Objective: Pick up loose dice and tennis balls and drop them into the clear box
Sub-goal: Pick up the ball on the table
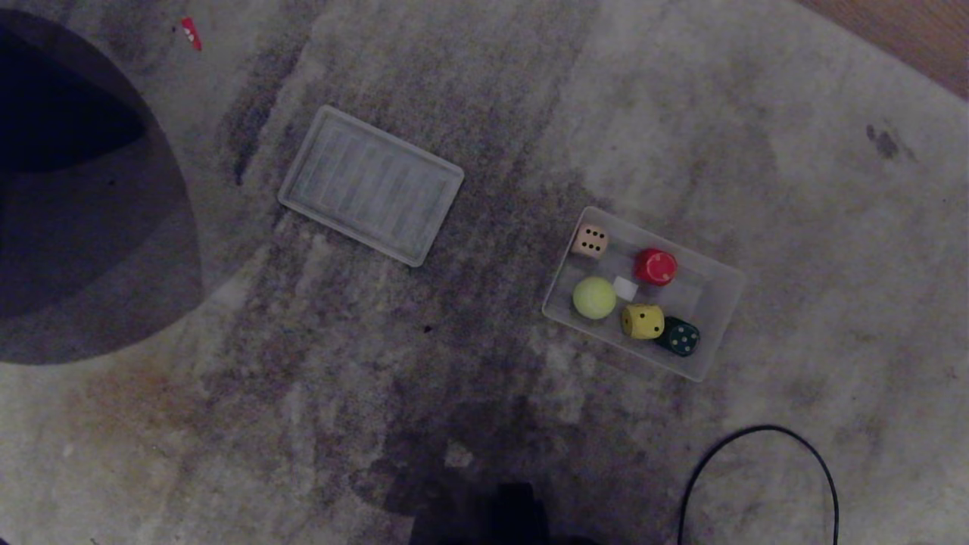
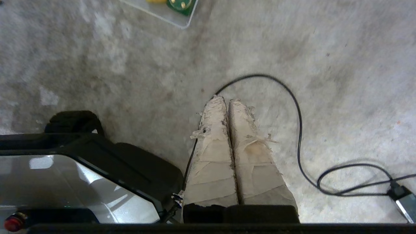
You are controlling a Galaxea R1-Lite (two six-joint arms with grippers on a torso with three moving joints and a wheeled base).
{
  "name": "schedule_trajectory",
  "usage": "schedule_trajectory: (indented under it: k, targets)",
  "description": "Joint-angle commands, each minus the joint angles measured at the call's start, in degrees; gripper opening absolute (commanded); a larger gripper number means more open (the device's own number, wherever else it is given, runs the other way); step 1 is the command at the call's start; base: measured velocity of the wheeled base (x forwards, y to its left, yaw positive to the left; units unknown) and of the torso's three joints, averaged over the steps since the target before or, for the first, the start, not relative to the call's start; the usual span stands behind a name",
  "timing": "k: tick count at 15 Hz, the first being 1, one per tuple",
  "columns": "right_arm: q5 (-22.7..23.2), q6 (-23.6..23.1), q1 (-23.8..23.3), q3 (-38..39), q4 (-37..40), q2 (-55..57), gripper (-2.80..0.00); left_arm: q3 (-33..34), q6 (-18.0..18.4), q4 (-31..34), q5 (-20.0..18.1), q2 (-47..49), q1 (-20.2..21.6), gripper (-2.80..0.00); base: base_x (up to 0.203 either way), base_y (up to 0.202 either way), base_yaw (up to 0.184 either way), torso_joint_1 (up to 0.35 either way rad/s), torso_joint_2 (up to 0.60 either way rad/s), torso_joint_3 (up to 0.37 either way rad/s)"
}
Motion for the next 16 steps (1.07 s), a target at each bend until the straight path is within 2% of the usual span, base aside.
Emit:
schedule_trajectory:
  k: [1, 16]
  targets:
    - [0.0, 0.0, 0.0, 0.0, 0.1, 0.2, -2.80, 0.1, -0.1, 0.0, 0.1, 0.1, 0.0, -2.80, 0.000, 0.000, 0.000, 0.002, 0.00, 0.194]
    - [0.0, 0.0, 0.0, 0.0, 0.1, 0.2, -2.80, 0.1, -0.1, 0.0, 0.1, 0.1, 0.0, -2.80, 0.000, 0.000, 0.000, 0.002, 0.00, 0.204]
